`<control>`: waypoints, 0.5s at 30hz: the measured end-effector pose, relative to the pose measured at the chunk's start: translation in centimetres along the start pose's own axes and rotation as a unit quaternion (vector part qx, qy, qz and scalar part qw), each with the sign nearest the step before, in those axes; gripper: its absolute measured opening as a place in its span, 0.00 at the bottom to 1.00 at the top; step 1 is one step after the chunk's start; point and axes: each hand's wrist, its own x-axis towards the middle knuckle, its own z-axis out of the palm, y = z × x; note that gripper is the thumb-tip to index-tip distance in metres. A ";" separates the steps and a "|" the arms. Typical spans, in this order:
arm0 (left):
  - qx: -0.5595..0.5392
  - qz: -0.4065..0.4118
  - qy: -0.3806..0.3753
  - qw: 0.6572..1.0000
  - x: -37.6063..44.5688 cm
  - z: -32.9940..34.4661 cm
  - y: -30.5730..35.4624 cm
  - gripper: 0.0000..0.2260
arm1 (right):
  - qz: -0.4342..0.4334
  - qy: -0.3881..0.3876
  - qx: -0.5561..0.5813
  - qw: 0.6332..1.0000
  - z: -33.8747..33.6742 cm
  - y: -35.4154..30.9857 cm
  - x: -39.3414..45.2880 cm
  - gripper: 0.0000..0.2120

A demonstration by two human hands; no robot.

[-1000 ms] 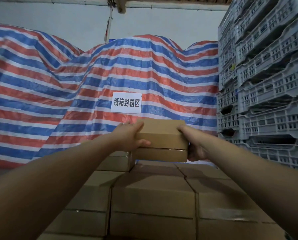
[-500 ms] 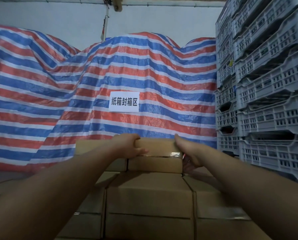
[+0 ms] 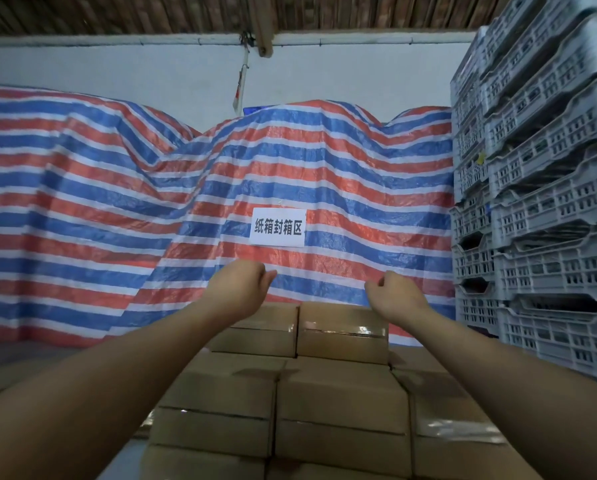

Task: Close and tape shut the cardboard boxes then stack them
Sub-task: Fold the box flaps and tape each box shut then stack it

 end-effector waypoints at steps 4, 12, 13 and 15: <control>0.004 -0.023 -0.005 1.000 -3.9 -4.0 -1.4 0.27 | -0.054 0.059 0.010 0.997 0.5 -3.5 -4.6 0.15; 0.026 -0.037 -0.023 0.999 -10.0 -14.4 -7.3 0.14 | -0.120 -0.033 0.093 0.988 1.2 -13.5 -11.9 0.20; 0.034 -0.045 -0.017 0.998 -10.5 -15.9 -8.1 0.15 | -0.132 -0.044 0.103 0.985 1.0 -15.2 -12.4 0.20; 0.043 -0.059 -0.007 0.997 -11.5 -18.7 -9.6 0.19 | -0.151 -0.055 0.119 0.980 0.8 -18.2 -13.3 0.20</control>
